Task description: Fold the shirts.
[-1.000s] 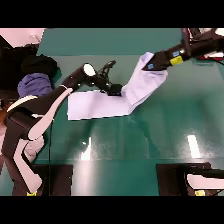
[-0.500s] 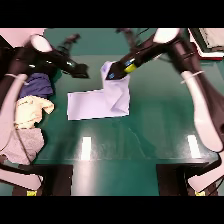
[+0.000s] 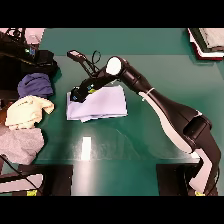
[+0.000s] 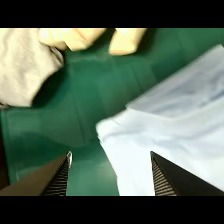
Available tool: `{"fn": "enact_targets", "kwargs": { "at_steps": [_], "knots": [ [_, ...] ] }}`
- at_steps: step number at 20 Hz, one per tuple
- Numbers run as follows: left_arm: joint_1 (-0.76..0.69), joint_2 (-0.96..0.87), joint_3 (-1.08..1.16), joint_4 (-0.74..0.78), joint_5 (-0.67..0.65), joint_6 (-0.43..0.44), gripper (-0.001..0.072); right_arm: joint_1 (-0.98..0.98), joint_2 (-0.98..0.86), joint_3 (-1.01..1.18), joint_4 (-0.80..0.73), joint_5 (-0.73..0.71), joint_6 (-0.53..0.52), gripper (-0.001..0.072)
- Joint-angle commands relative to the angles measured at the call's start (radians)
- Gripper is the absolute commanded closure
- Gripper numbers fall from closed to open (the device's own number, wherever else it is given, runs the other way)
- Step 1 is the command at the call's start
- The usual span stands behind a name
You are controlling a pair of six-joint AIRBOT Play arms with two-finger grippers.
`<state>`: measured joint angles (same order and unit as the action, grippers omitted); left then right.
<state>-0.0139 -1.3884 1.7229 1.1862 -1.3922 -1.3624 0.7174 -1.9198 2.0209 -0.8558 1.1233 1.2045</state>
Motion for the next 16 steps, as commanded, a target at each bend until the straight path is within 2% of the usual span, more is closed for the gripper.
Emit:
{"fn": "enact_targets", "kwargs": {
  "at_steps": [1, 6, 7, 8, 12, 14, 16],
  "knots": [
    [0.008, 0.016, 0.000, 0.012, -0.045, 0.002, 0.0687, -0.058, 0.100, -0.148, -0.117, 0.042, 0.027, 0.0139],
    [0.008, 0.015, 0.000, 0.010, -0.050, 0.001, 0.0687, -0.331, 0.257, -0.453, -0.148, 0.090, 0.108, 0.0129],
    [0.008, 0.015, 0.000, 0.011, -0.049, 0.001, 0.0687, -0.387, 0.268, -0.500, -0.138, 0.090, 0.115, 0.0042],
    [0.008, 0.015, 0.000, 0.011, -0.047, 0.001, 0.0688, -0.441, 0.267, -0.540, -0.117, 0.092, 0.116, 0.0000],
    [0.008, 0.011, 0.000, 0.006, -0.040, 0.001, 0.0687, -0.554, 0.267, -0.695, 0.019, -0.002, 0.106, 0.0006],
    [0.008, 0.007, -0.010, 0.002, -0.028, 0.001, 0.0687, -0.554, 0.251, -0.733, 0.116, -0.033, 0.045, 0.0007],
    [0.008, 0.006, -0.032, -0.018, -0.019, 0.001, 0.0687, -0.532, 0.211, -0.731, 0.179, -0.034, 0.032, 0.0008]
  ]
}}
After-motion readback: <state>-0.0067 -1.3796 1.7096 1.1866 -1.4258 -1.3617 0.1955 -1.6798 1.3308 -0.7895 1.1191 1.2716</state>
